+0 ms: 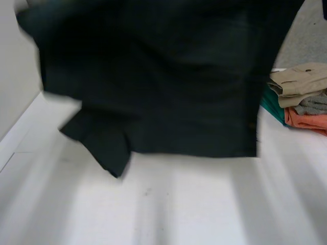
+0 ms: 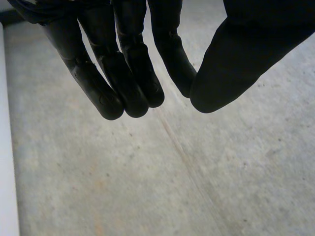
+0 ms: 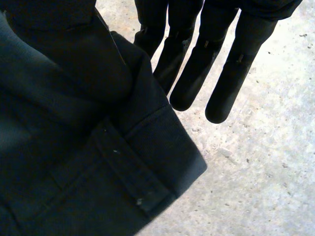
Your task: Fold the laundry.
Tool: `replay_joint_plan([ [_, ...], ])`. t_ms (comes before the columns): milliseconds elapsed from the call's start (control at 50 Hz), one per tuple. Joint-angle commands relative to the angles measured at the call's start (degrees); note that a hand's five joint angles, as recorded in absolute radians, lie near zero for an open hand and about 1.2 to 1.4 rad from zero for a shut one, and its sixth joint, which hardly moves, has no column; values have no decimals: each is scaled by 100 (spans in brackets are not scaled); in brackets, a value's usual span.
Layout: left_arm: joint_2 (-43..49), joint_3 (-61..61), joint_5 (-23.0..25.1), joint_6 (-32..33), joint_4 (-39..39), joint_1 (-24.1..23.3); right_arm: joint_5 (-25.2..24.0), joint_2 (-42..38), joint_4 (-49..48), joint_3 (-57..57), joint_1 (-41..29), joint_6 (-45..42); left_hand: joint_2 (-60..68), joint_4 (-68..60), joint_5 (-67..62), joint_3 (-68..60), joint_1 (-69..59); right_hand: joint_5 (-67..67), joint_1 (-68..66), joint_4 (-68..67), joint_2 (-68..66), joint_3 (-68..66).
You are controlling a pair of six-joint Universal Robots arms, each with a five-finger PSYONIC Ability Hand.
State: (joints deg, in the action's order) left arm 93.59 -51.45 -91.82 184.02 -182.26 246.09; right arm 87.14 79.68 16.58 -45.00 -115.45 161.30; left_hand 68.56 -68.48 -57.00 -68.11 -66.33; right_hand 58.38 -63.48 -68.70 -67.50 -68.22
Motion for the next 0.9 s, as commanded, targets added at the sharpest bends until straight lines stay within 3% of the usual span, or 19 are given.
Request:
replay_joint_plan([
  [20,1142,56,208,-252,-90,184,14,-584,-357,-141,-21,244,1144,-1152,-1300,-1189,-1367,1162,-1652,-1130,-1250,-1178],
  [200,3610,626,165,-199,-749,281,883,-2874,-1787,183,-249,113,1144,-1152,-1300,-1189,-1367,1162,-1652,-1130,-1250,-1178],
  [260,4052,794,77,-226,-583,211,972,-3448,-2228,491,-381,-115,1013,-1020,-1169,-1058,-1235,1162,-1652,-1130,-1250,-1178],
  [280,4070,812,7,-243,-330,124,1076,-3720,-2325,623,-408,-386,-1053,1046,897,1008,831,1162,-1652,-1130,-1250,-1178],
  [300,4053,777,-38,-252,-197,71,1156,-3783,-2300,668,-417,-511,-2007,1999,1851,1962,1784,1162,-1652,-1130,-1250,-1178],
  [360,3817,427,-300,-252,373,-157,1437,-3784,-2151,581,-434,-836,-3659,3652,3503,3614,3437,1162,-1652,-1130,-1250,-1178],
  [480,3070,-837,-741,-217,789,-588,1342,-3205,-2220,-104,-355,-653,-5025,5018,4870,4981,4803,1162,-1652,-1130,-1250,-1178],
  [640,2717,-2350,-312,168,316,-1554,814,-2493,-2458,-1054,-320,-600,-4828,4821,4672,4783,4606,1162,-1652,-1130,-1250,-1178],
  [800,2919,-2844,50,819,-625,-2170,805,-2483,-2256,-1300,-276,-696,-4138,4131,3982,4093,3916,1162,-1652,-1130,-1250,-1178],
  [900,2998,-2888,85,969,-811,-2373,814,-2492,-2238,-1459,-127,-723,-3934,3926,3778,3889,3711,1162,-1652,-1130,-1250,-1178],
])
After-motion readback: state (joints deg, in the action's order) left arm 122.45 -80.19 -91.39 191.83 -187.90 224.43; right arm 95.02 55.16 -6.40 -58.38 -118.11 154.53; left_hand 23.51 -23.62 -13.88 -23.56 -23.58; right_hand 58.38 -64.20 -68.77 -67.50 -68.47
